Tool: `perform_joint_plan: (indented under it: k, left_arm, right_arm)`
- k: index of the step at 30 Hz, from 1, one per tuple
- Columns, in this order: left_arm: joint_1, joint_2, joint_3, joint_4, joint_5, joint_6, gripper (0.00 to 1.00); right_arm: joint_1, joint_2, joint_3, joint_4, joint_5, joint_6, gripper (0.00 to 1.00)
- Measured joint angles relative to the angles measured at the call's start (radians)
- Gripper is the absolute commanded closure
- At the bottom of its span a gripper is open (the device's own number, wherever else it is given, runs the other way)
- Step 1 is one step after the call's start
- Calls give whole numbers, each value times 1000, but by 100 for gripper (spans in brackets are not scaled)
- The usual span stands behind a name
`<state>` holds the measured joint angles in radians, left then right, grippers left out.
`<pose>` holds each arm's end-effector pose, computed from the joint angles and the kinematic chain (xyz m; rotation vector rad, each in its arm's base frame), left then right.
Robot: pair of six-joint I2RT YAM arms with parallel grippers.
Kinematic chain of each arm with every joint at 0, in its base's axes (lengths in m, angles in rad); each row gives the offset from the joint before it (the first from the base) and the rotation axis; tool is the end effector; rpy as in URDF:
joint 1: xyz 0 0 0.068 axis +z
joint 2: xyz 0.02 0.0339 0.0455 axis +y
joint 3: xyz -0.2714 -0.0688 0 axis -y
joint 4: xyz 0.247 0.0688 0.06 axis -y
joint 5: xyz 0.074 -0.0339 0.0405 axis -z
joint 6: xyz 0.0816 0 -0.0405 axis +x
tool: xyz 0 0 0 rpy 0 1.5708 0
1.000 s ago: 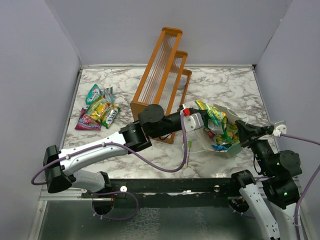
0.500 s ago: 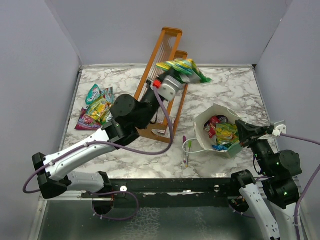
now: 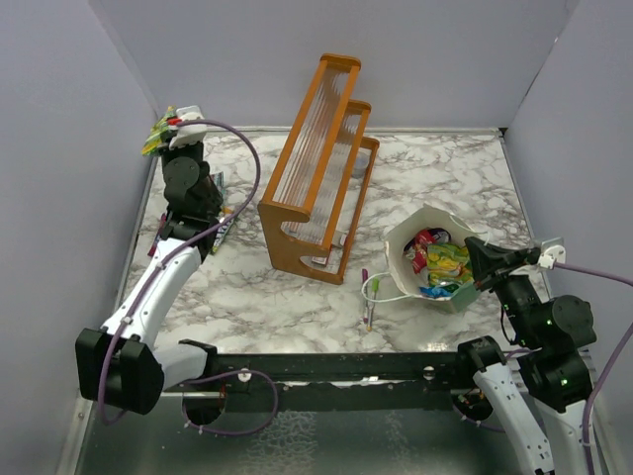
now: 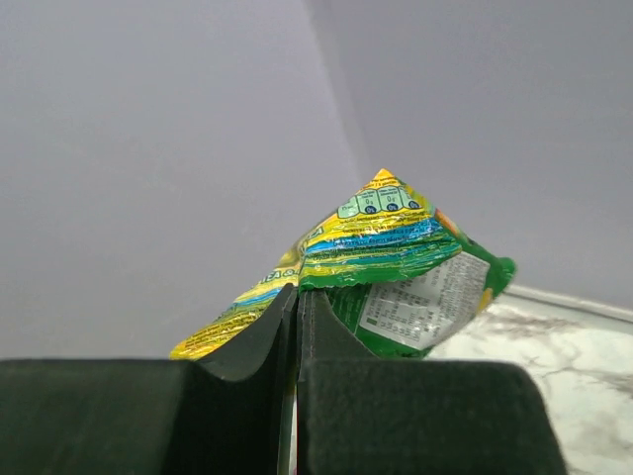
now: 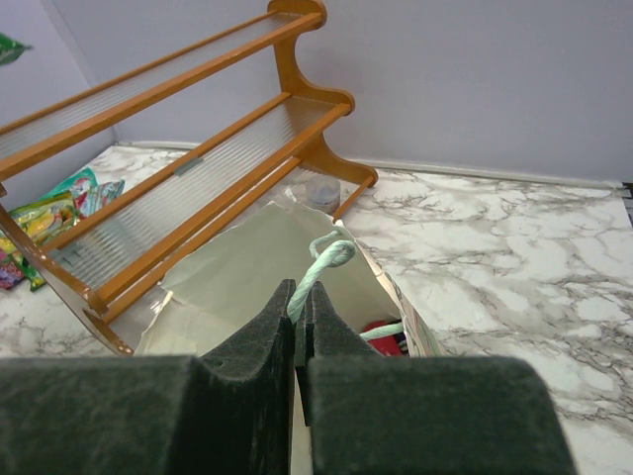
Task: Take the snacks out of the paper bag
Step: Place the snack at the center of the board.
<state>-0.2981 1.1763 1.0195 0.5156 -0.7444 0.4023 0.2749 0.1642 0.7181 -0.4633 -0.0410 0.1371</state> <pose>0.2978 -0.0337 0.4318 -0.2155 1.3113 0.5384 0.0815 0.0265 0.3529 -0.1360 1.4846 0.3637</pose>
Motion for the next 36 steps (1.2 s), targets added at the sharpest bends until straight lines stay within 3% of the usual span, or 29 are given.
perform_joint_plan:
  k: [6,13,20,23,27,29,32,36]
  left_arm:
    - [126,64,-126,2,19,-124,100]
    - [183,242,-160,25,119,-98,100]
    - [227,275,-144,-14,190,-47,100]
    - [231,321,-119,-9,195,-48,88]
    - [232,420,-47,-85,207,-90,79]
    - [232,454,-8,-135,214,-121,67]
    - [232,450,3,-158,221,-161,52]
    - [232,407,4,-193,235,-218,43]
  right_arm:
    - [0,17,0,0,0,0,98]
    - [0,19,0,-1,7,0,98]
    - [0,32,-2,0,7,0,98]
    - [0,33,-2,0,7,0,98]
    - [0,33,-2,0,7,0,98]
    - [0,33,-2,0,7,0,98]
    - [0,33,-2,0,7,0,98]
    - [0,31,-2,0,7,0,98]
